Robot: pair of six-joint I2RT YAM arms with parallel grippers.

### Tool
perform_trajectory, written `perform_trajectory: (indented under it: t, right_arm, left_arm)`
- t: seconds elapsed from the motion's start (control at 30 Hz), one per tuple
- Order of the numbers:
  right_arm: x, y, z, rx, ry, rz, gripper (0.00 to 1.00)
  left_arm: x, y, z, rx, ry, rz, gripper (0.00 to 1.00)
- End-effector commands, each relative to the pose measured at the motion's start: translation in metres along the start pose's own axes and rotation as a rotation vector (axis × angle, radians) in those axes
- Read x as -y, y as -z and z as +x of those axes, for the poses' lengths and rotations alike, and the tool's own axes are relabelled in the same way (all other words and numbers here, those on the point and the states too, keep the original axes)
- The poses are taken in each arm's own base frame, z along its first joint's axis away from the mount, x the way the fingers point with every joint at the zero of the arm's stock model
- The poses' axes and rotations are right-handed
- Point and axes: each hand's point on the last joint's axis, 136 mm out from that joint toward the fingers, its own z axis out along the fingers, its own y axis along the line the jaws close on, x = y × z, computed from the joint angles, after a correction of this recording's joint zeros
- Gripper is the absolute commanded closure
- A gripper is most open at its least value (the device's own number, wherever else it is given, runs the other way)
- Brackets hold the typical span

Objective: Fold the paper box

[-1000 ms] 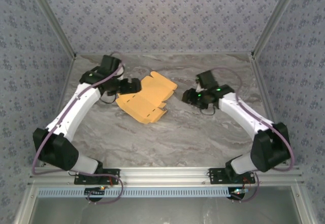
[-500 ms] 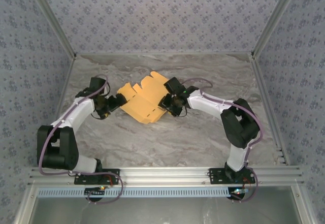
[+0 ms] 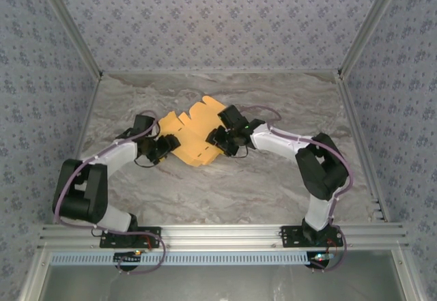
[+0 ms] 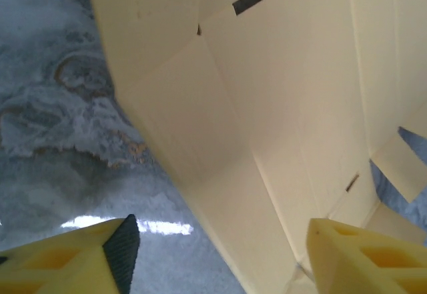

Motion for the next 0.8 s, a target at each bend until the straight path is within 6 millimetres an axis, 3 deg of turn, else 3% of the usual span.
perform_trajectory:
  t: [0.0, 0.1, 0.23, 0.37, 0.4, 0.57, 0.67, 0.77]
  right_arm:
    - [0.018, 0.034, -0.026, 0.087, 0.004, 0.026, 0.47]
    - [0.027, 0.058, -0.043, 0.139, 0.008, 0.027, 0.47]
    - [0.032, 0.081, -0.057, 0.192, 0.072, 0.033, 0.47]
    - [0.031, 0.103, -0.071, 0.236, 0.267, 0.081, 0.47]
    - [0.019, 0.115, -0.078, 0.269, 0.341, 0.082, 0.47]
    - [0.006, 0.146, -0.096, 0.371, 0.625, 0.105, 0.47]
    - [0.002, 0.163, -0.107, 0.467, 0.731, 0.096, 0.47]
    - [-0.005, 0.166, -0.102, 0.499, 0.928, 0.009, 0.47]
  left_arm:
    - [0.01, -0.009, -0.014, 0.017, -0.014, 0.008, 0.33]
    - [0.012, -0.016, -0.016, -0.005, -0.03, 0.012, 0.41]
    - [0.022, -0.011, -0.024, 0.0, -0.107, 0.013, 0.67]
    - [0.03, 0.01, -0.025, -0.046, -0.194, -0.035, 0.88]
    - [0.034, 0.018, -0.023, -0.066, -0.232, -0.038, 0.91]
    - [0.054, 0.059, -0.006, -0.149, -0.467, -0.052, 0.93]
    - [0.064, 0.07, -0.002, -0.186, -0.593, -0.068, 0.96]
    - [0.074, 0.075, 0.003, -0.221, -0.762, -0.121, 0.98]
